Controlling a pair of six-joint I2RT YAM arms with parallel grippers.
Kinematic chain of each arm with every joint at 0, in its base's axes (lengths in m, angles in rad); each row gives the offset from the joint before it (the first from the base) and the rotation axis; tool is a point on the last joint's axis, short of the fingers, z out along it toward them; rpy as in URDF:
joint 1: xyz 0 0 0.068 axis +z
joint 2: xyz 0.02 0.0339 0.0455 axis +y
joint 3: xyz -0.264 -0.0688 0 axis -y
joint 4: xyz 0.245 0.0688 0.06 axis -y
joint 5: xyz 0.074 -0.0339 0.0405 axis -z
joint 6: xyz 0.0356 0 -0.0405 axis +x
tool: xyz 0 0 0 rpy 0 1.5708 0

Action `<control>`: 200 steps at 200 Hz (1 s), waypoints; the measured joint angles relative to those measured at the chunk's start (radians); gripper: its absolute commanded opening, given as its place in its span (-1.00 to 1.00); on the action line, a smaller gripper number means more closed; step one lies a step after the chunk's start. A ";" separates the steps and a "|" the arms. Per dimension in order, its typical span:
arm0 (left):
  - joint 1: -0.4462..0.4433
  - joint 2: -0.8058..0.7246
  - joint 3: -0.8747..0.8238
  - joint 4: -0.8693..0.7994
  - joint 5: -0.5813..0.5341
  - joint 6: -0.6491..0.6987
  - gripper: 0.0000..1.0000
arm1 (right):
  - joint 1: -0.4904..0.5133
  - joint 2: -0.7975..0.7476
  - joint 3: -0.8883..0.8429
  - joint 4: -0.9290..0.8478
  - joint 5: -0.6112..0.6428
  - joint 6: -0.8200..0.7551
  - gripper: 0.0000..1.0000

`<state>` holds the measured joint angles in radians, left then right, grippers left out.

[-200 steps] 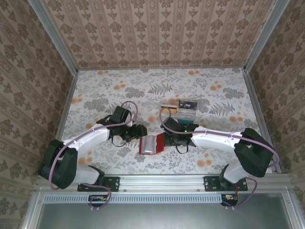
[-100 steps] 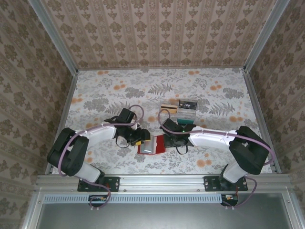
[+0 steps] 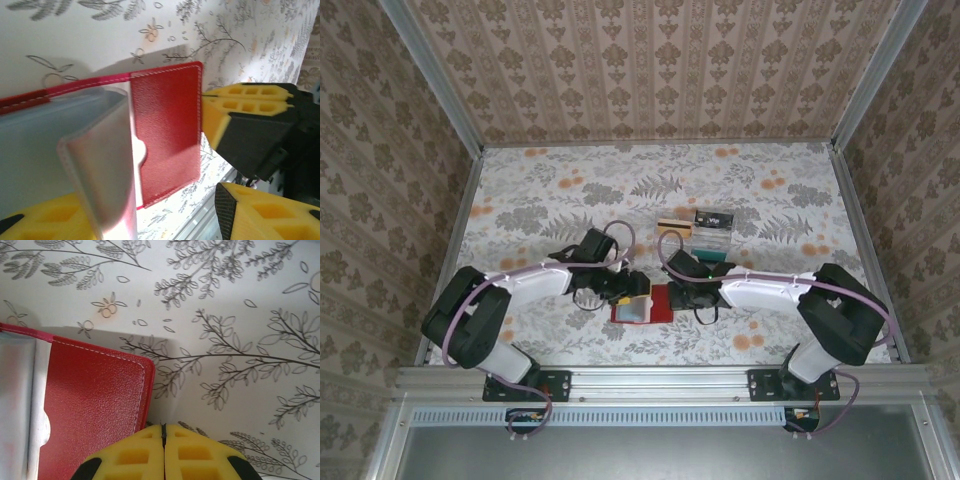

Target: Take the credit cards out of the card holder

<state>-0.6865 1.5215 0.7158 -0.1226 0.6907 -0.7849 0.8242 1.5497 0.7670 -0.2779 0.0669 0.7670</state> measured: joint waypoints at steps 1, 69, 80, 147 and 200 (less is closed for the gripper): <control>0.000 0.001 0.001 0.000 0.000 -0.001 0.14 | -0.001 -0.001 -0.001 0.000 -0.001 0.000 -0.74; -0.002 0.018 0.032 -0.018 -0.025 -0.008 0.11 | -0.015 -0.152 -0.010 -0.002 -0.004 0.026 -0.33; -0.002 0.021 0.038 -0.019 -0.026 -0.007 0.11 | -0.015 -0.167 -0.010 0.001 -0.019 0.031 -0.33; -0.002 0.026 0.043 -0.050 -0.054 0.000 0.12 | -0.015 -0.055 -0.009 0.017 -0.069 0.046 -0.64; 0.019 -0.027 0.042 -0.154 -0.124 0.029 0.19 | -0.016 0.023 0.002 0.010 -0.075 0.031 -0.72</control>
<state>-0.6678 1.4940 0.7578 -0.2771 0.5667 -0.7555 0.8082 1.5730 0.7689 -0.2684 -0.0082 0.7982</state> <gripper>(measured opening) 0.592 0.141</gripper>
